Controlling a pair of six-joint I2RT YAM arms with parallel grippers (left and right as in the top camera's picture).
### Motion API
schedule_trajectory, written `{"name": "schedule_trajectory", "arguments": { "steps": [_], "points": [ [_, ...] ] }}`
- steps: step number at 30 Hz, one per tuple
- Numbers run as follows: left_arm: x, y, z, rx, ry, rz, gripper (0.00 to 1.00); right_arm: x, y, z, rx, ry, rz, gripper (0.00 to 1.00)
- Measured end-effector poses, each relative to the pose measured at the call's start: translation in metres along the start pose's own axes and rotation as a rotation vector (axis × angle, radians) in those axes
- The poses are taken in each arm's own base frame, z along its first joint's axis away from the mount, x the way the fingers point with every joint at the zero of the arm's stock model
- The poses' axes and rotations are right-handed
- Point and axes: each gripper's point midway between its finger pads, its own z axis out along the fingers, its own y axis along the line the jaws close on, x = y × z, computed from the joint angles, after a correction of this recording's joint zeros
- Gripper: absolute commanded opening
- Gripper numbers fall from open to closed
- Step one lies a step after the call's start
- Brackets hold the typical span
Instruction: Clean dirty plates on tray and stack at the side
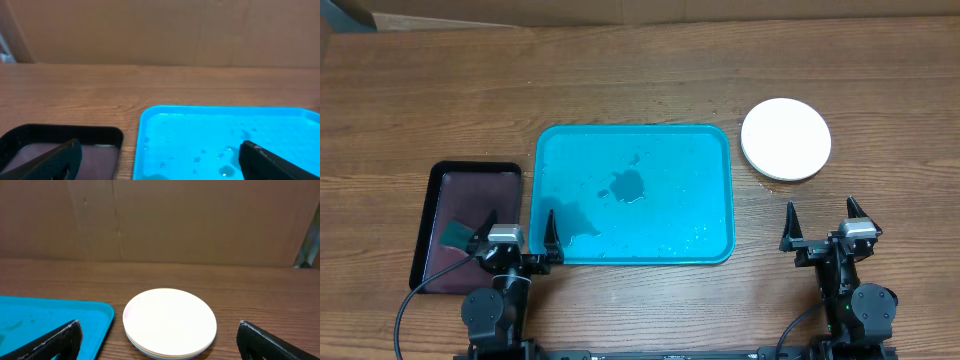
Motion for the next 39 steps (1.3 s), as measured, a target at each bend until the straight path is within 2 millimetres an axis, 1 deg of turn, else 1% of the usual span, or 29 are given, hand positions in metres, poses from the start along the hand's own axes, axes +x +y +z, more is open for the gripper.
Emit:
{"name": "schedule_trajectory", "arguments": {
  "steps": [4,8,16,39],
  "points": [
    [-0.001,0.004,0.000,-0.022,-0.003,-0.012,1.00,0.000,0.000,0.000,0.000,0.000,0.000,1.00],
    [-0.006,0.005,-0.002,-0.032,-0.028,-0.028,1.00,0.000,0.000,0.000,0.000,0.000,0.000,1.00],
    [-0.006,0.010,-0.002,-0.062,-0.027,-0.026,1.00,0.000,0.000,0.000,0.000,0.000,0.000,1.00],
    [-0.006,0.012,-0.002,-0.069,-0.028,-0.024,1.00,0.000,0.000,0.000,0.000,0.000,0.000,1.00]
  ]
}}
